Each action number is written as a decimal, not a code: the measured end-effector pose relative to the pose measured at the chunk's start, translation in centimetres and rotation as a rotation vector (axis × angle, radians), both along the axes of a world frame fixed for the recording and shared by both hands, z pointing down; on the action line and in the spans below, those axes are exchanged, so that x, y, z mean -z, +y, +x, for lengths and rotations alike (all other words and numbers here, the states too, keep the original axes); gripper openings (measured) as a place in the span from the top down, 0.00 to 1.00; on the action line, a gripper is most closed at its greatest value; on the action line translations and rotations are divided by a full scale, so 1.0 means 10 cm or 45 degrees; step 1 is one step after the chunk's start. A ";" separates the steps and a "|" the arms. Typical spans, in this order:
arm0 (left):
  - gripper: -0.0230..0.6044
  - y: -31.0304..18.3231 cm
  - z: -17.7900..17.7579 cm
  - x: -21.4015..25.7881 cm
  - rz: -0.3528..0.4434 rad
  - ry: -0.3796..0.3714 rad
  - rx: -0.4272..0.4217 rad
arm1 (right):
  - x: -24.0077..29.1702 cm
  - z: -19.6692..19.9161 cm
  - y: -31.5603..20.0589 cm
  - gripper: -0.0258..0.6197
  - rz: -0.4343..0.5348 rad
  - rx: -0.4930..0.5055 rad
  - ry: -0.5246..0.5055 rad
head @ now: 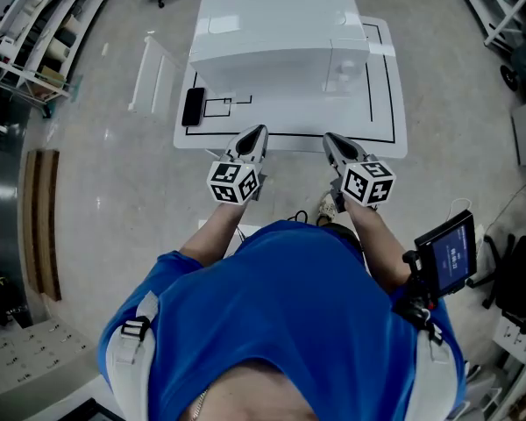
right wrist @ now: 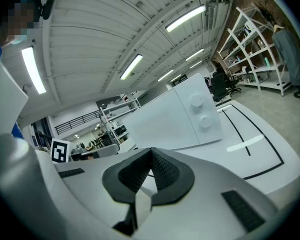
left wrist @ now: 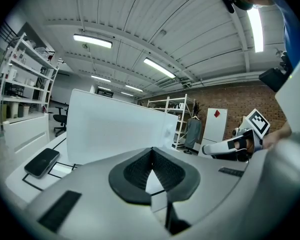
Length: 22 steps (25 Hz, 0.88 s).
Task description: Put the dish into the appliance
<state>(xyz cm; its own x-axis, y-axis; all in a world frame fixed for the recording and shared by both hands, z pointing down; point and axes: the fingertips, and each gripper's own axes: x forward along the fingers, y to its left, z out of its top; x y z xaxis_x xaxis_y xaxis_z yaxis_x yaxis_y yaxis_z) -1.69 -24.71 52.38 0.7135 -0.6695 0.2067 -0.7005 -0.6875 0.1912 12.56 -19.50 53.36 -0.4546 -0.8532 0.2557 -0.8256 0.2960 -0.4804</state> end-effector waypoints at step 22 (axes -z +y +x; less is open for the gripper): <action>0.95 0.02 -0.16 0.06 0.002 0.017 -0.014 | 0.05 -0.19 0.02 0.96 0.009 -0.013 0.032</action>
